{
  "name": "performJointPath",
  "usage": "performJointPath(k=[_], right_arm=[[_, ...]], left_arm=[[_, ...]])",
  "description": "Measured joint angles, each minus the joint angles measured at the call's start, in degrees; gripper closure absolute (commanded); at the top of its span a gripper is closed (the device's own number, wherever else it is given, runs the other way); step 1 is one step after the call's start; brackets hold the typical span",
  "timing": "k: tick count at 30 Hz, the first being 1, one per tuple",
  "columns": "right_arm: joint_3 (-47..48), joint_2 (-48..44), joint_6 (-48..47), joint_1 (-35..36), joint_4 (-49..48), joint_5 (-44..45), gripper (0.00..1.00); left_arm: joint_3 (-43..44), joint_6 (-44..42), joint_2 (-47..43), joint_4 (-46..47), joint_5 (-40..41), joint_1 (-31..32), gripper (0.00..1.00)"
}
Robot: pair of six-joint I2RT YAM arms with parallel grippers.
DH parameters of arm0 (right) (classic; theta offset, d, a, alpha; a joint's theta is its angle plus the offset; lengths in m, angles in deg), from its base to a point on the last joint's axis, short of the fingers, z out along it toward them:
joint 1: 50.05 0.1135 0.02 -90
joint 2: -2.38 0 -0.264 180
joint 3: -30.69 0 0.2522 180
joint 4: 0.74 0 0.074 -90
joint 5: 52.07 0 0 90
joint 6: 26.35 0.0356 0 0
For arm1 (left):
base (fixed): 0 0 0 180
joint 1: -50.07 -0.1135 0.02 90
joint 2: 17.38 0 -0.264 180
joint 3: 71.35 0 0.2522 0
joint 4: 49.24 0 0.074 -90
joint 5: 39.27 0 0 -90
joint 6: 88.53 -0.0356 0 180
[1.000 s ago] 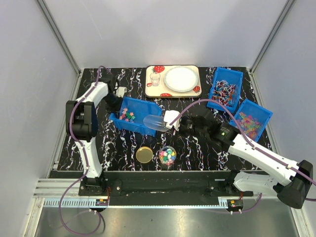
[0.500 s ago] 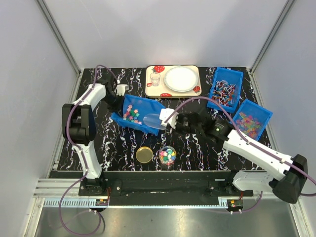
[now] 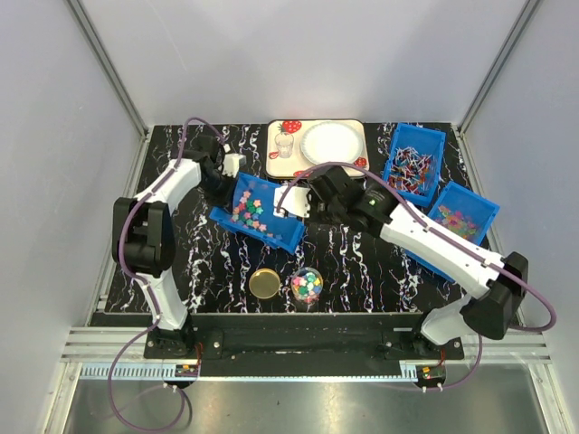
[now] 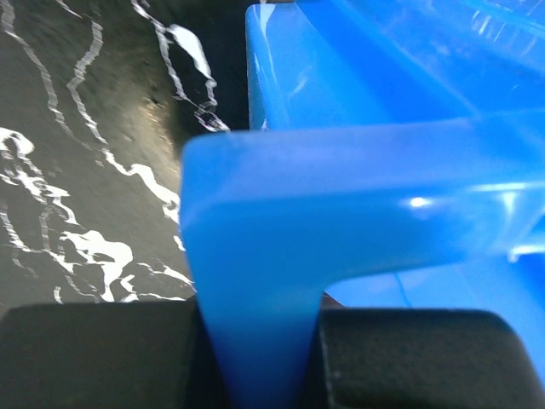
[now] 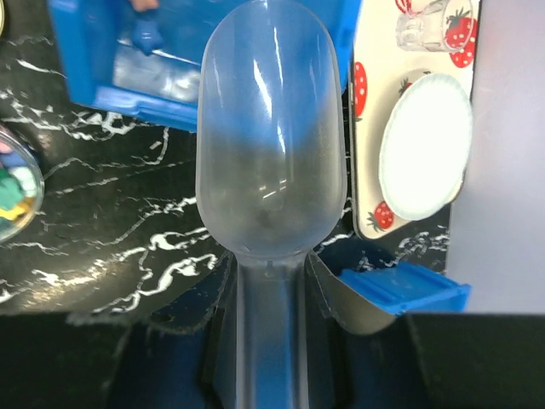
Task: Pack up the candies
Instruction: Scoop the fake candies from the storage box.
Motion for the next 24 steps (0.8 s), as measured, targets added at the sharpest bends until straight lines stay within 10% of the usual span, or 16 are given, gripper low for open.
performJointPath(k=[24], right_arm=[[26.4, 21.6, -13.9, 6.6, 19.4, 13.5, 1.0]], left_arm=[[1.5, 1.2, 7.3, -6.3, -15.9, -4.1, 1.0]])
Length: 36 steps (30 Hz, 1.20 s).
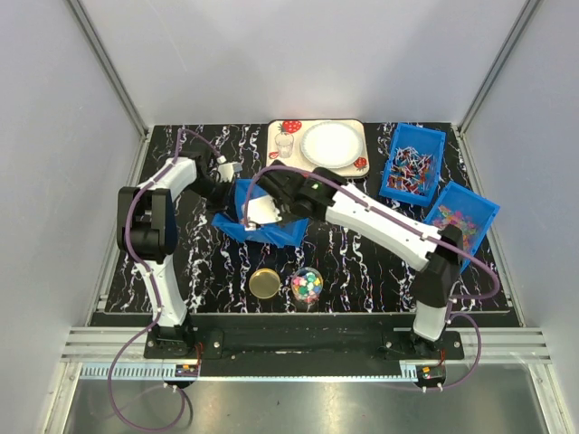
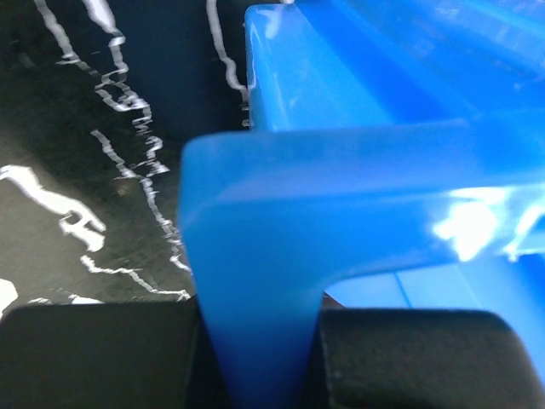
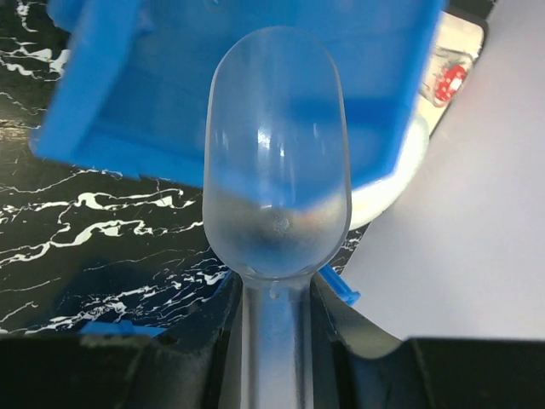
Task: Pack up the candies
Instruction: Scoop the fake candies from the storage box.
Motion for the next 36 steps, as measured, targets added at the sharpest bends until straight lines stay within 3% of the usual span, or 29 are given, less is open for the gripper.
performJointPath(k=[8, 17, 22, 36], right_arm=[[3.5, 7.0, -1.9, 2.0, 3.5, 2.8, 1.0], [11.2, 14.2, -7.5, 2.0, 10.4, 4.2, 1.0], [15.3, 17.7, -6.2, 2.0, 11.5, 3.0, 1.0], [20.1, 22.8, 1.1, -0.6, 13.2, -5.6, 1.0]], left_arm=[[0.0, -0.6, 0.0, -0.4, -3.8, 0.4, 1.0], [-3.1, 2.3, -5.6, 5.6, 3.9, 1.3, 1.0], [-4.1, 3.1, -10.3, 7.4, 6.9, 2.0, 1.0], [-5.9, 4.4, -10.7, 9.2, 8.4, 2.3, 1.0]])
